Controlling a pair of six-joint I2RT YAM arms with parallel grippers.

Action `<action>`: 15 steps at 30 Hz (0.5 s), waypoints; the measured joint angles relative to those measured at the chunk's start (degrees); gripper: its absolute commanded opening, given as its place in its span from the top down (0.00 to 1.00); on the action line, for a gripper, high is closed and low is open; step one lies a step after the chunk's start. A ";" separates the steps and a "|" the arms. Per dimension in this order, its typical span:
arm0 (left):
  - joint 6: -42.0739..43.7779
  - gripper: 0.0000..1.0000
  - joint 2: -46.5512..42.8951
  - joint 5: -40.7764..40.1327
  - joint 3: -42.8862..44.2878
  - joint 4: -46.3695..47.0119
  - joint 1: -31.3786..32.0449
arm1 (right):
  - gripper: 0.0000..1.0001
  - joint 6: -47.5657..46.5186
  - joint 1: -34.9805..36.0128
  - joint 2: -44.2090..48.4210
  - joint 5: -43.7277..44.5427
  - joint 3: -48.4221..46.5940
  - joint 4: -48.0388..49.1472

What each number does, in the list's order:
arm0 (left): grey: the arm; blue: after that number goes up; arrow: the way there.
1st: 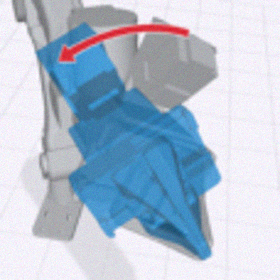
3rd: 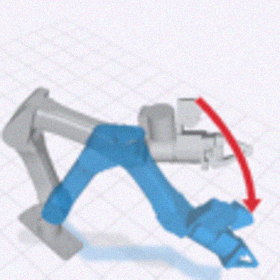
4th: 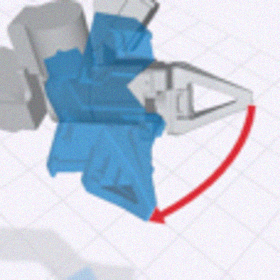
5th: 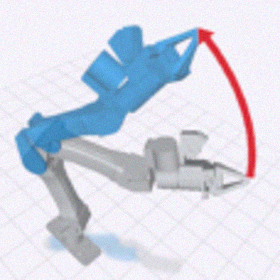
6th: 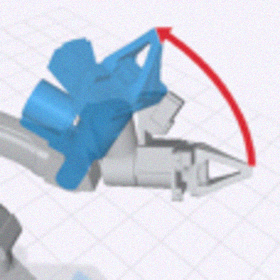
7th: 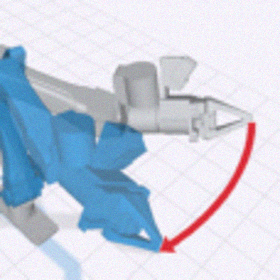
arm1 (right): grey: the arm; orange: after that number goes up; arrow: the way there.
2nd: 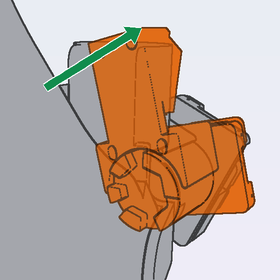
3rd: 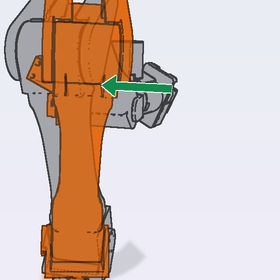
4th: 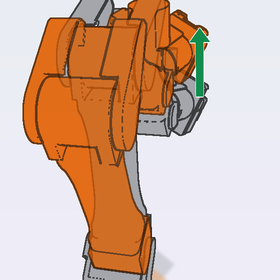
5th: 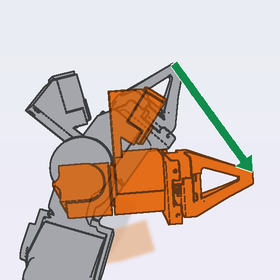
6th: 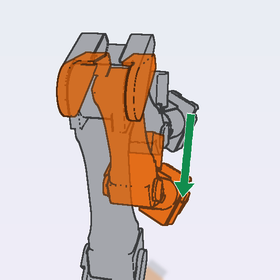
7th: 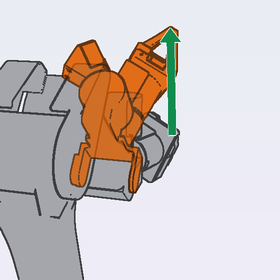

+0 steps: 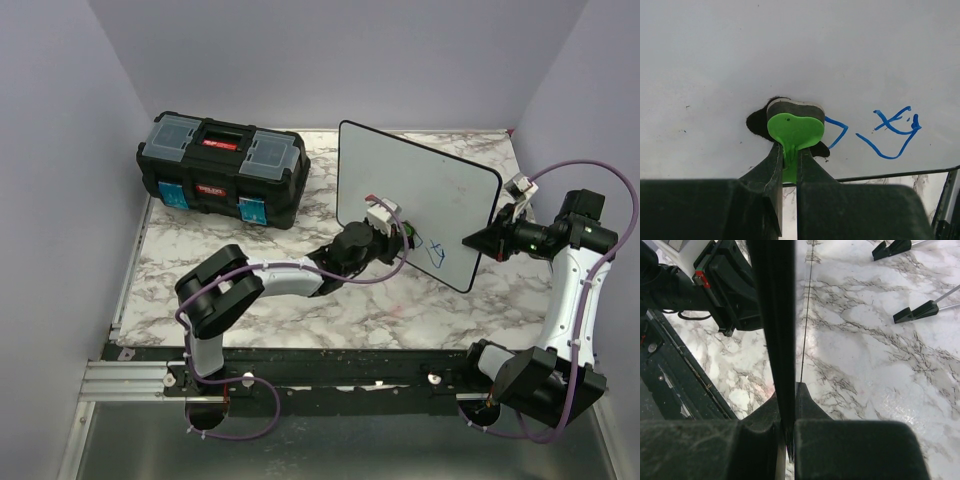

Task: Erase the whiteboard
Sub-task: Erase the whiteboard at the center of the board.

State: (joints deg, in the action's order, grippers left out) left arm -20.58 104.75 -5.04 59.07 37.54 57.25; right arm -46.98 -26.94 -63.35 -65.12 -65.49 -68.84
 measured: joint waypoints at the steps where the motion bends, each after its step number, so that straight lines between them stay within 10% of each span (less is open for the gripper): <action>1: -0.57 1.00 0.24 0.04 -0.24 0.70 0.02 | 0.99 0.00 -0.02 0.00 0.02 0.00 0.02; 15: 1.95 1.00 1.64 -4.87 0.55 2.36 2.78 | 0.99 -0.24 -0.13 0.02 0.33 0.00 0.42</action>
State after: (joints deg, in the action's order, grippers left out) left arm -18.63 106.39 -9.91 59.61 39.90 60.03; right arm -47.22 -27.07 -63.33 -64.79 -65.49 -68.42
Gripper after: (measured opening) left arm 0.060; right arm 0.060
